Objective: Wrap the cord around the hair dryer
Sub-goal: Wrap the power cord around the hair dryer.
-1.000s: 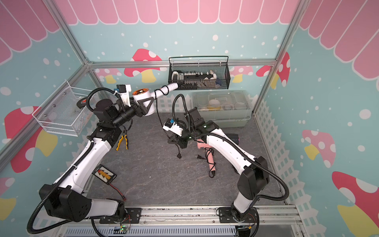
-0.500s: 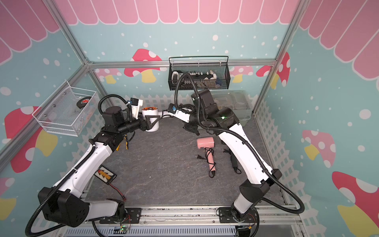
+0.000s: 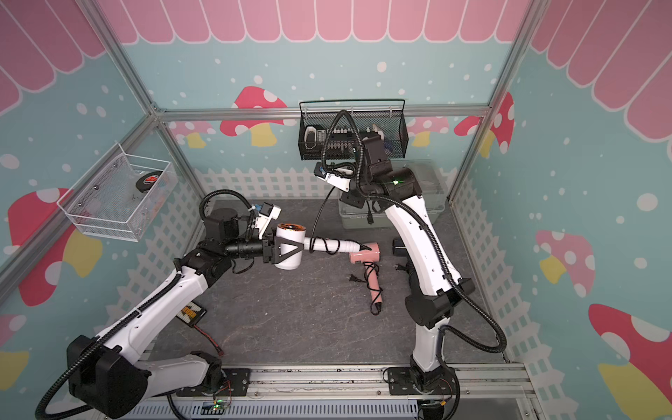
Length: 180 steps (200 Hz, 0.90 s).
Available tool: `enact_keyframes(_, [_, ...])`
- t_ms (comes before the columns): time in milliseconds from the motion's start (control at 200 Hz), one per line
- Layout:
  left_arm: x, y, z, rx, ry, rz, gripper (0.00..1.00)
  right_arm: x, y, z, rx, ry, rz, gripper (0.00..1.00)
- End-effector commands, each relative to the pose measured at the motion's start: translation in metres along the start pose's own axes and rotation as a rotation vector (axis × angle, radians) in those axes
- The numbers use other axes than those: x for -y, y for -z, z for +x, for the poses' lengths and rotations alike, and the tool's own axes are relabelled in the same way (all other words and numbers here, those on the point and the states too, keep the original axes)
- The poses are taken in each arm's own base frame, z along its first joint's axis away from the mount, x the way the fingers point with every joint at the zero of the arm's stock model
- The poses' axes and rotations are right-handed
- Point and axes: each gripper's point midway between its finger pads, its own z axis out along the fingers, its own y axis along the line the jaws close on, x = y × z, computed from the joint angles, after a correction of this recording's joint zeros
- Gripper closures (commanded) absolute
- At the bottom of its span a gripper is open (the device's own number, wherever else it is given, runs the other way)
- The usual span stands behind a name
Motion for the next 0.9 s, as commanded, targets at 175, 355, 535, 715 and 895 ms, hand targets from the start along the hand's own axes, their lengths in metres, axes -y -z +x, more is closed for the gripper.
enact_keyframes(175, [0.079,0.018,-0.062,0.172,-0.188,0.258,1.0,-0.035,-0.057,0.027,0.124,-0.195,-0.306,1.0])
enact_keyframes(355, [0.099,0.026,-0.093,0.241,-0.267,0.292,1.0,-0.05,-0.076,0.025,0.281,-0.387,-0.496,1.0])
enact_keyframes(535, [0.107,0.028,-0.113,0.286,-0.303,0.312,1.0,-0.049,-0.082,0.019,0.469,-0.585,-0.619,1.0])
enact_keyframes(715, [0.109,0.034,-0.133,0.342,-0.34,0.291,1.0,-0.051,-0.085,0.022,0.519,-0.676,-0.625,0.95])
enact_keyframes(895, [0.111,0.049,-0.159,0.42,-0.375,0.264,1.0,-0.064,-0.09,0.032,0.532,-0.729,-0.653,0.91])
